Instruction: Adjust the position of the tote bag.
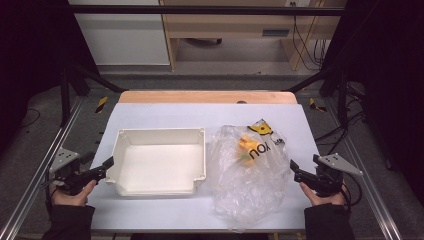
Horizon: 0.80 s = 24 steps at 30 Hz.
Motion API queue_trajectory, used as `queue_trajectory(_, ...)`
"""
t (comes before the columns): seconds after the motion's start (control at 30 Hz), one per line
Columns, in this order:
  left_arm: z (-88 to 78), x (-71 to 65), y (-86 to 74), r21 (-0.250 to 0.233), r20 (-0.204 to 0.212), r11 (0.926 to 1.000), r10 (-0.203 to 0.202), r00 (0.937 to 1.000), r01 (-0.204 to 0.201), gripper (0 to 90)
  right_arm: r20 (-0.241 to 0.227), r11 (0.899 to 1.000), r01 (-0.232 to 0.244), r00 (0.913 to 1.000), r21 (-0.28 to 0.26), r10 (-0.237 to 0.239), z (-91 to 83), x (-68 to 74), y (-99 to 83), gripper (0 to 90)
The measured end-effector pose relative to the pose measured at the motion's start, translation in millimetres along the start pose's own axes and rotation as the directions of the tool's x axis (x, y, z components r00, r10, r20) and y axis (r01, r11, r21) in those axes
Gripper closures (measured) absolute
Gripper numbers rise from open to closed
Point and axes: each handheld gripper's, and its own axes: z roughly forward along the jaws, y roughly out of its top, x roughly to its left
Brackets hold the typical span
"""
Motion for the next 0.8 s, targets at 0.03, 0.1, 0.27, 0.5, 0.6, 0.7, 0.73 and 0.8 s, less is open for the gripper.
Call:
queue_trajectory(0.03,0.4,-1.5,-0.3,0.002,0.002,1.0,0.004,1.0,-0.004,24.4,-0.013,1.0,0.005,0.9999,-0.008,-0.005,-2.0,2.8,1.8,19.6)
queue_trajectory(0.1,0.6,-2.5,-0.5,0.003,0.002,1.0,0.007,1.0,-0.007,24.5,-0.031,1.0,0.01,0.9995,-0.016,-0.01,-4.9,8.2,4.7,20.3)
queue_trajectory(0.27,0.9,-7.6,-0.4,0.002,0.015,0.9998,0.022,0.9996,-0.022,24.6,-0.061,0.999,0.034,0.9975,-0.028,-0.035,-11.2,20.9,10.5,22.9)
queue_trajectory(0.5,0.2,-14.4,0.4,-0.001,0.025,0.9994,0.036,0.9991,-0.035,26.4,-0.127,0.998,0.058,0.9901,-0.031,-0.061,-14.7,41.2,15.2,29.5)
queue_trajectory(0.6,0.3,-20.2,1.1,-0.003,0.034,0.9986,0.052,0.9981,-0.052,27.0,-0.152,0.997,0.074,0.9856,-0.003,-0.074,-13.3,51.6,12.1,32.8)
queue_trajectory(0.7,0.6,-25.7,1.3,0.001,0.036,0.9978,0.067,0.9971,-0.067,27.8,-0.172,0.997,0.075,0.9825,0.016,-0.072,-13.7,57.3,9.1,34.8)
queue_trajectory(0.73,1.1,-27.2,1.2,0.004,0.038,0.9976,0.069,0.9969,-0.069,27.8,-0.178,0.997,0.074,0.9816,0.022,-0.069,-14.1,59.5,7.4,35.2)
queue_trajectory(0.8,1.7,-30.3,0.9,0.006,0.044,0.997,0.076,0.9961,-0.077,27.8,-0.19,0.996,0.083,0.979,0.038,-0.074,-14.1,64.6,2.2,37.2)
